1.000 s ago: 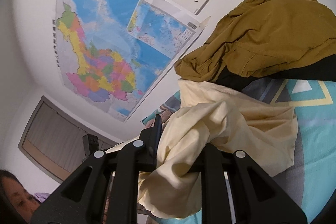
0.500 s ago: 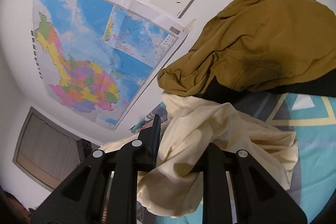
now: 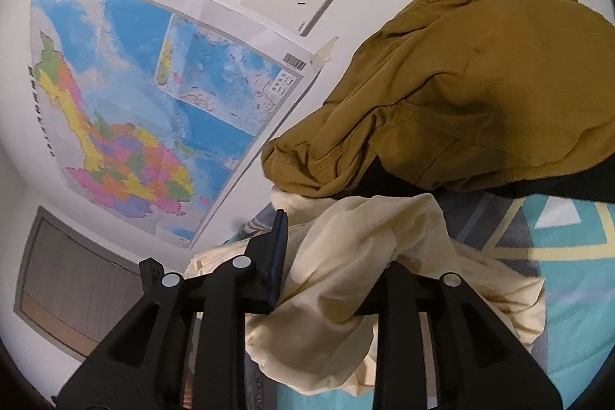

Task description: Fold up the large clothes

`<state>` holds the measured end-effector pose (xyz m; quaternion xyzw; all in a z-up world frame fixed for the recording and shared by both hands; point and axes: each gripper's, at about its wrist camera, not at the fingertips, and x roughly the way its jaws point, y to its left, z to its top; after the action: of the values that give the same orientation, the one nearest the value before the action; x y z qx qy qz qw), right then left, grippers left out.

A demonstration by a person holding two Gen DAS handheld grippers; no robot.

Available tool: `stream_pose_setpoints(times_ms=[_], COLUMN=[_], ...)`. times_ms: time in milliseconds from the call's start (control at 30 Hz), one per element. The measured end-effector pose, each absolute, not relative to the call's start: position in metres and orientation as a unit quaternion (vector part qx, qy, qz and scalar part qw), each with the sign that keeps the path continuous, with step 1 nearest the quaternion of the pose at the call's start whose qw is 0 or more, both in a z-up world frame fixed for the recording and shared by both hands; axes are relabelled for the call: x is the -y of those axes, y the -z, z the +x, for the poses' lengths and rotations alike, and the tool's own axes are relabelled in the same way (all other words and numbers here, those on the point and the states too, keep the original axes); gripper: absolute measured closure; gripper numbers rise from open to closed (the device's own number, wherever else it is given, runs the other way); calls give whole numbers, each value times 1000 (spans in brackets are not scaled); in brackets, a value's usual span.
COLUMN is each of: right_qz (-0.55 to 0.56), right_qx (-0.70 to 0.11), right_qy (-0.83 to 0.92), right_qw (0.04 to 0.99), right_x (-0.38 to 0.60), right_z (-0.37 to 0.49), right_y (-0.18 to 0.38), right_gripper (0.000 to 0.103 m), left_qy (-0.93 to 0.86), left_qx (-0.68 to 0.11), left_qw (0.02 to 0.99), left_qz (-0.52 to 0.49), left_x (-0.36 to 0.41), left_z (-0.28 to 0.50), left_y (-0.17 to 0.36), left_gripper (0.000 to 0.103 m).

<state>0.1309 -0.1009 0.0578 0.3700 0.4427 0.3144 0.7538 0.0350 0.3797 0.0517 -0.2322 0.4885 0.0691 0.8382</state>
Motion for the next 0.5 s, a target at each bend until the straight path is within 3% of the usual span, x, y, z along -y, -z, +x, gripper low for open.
stream_pose_setpoints(times_ms=[67,167,267,500], right_qz=[370,362,336,296], right_qx=[-442,-431,-410,-322], right_qy=[-314,-326,-343,-330], right_qw=[755,760,775,836], right_x=[98,93,90,107], right_z=[134,133,123,73], right_y=[-57,-63,-78,-105], right_gripper=[66,40,26,17], left_qy=[-75,-79,-84,-97], left_qx=[-496,-504,-511,-527], left_qw=[833,827,822,800], left_qz=[-235,-235,-237,-271], left_x=[-382,-384,-386,-399], left_z=[43,53,62,80], left_y=[-47,-41,-35,-11], left_gripper=[90,90,89,89])
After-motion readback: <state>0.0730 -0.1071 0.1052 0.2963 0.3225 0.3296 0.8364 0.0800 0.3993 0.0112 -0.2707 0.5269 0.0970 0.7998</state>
